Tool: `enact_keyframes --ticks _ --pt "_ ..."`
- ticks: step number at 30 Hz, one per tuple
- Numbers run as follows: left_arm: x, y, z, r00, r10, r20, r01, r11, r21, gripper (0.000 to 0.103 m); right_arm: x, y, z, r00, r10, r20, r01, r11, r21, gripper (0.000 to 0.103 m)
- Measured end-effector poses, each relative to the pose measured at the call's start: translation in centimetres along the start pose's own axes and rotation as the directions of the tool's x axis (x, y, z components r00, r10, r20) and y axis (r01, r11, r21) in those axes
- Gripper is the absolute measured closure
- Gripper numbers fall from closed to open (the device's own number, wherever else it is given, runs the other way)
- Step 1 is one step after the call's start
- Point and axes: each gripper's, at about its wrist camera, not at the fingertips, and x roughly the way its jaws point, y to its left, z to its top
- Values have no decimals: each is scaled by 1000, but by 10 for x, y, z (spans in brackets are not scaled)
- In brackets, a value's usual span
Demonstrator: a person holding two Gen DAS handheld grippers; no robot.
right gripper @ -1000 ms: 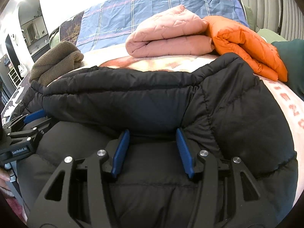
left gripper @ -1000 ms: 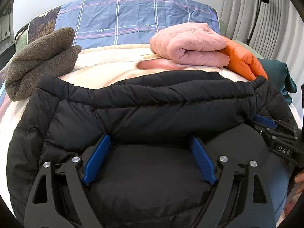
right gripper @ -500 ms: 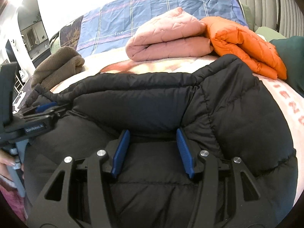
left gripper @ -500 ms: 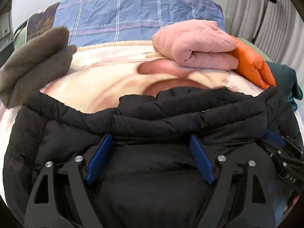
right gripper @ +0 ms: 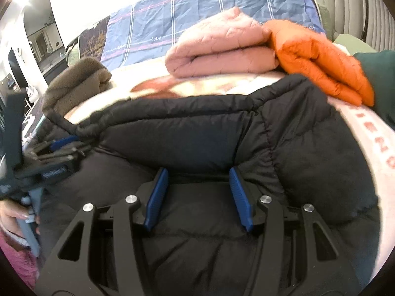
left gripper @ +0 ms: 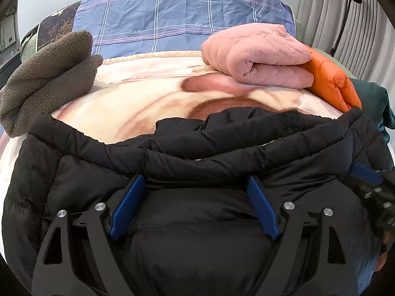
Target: Fold large clothes
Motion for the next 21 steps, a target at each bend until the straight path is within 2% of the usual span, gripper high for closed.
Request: enact_keyframes --ticks 2,3,4,5,6,8,9,13,18,20,21 --pt "0 0 0 1000 -5 1 5 1000 -3 18 -15 -10 9 998 -36 49 34 999 37 40" --pt "0 0 0 1000 -7 0 7 1000 -3 18 -17 -17 12 994 -95 55 93 995 48 40" --pt "0 0 0 1000 -6 -1 6 1000 -3 18 -12 -26 13 987 -155 40 153 987 57 41" --pt "0 -1 0 1000 -6 -2 6 1000 -2 18 -3 -37 12 978 -207 10 205 976 69 48" --pt "0 -1 0 1000 -9 -1 9 1000 -1 18 8 -47 10 975 -223 -15 223 972 78 50" --pt "3 -1 1 1000 -28 -4 28 1000 -9 17 31 -73 3 992 -116 -58 124 980 153 50" --pt "4 0 2 1000 -31 -7 31 999 -14 17 31 -76 4 992 -108 -59 116 979 167 50" --pt "5 0 1 1000 -29 -4 29 999 -13 17 29 -61 4 982 -185 -43 189 977 95 50" --pt "-17 11 4 997 -72 4 72 996 -52 17 -10 -64 3 989 -146 25 140 979 147 46" --pt "-40 24 7 994 -98 51 102 991 -87 17 -27 -62 2 983 -168 71 158 980 119 42" --pt "-49 31 9 993 -86 80 93 991 -91 17 -27 -63 1 979 -192 70 185 978 98 41"
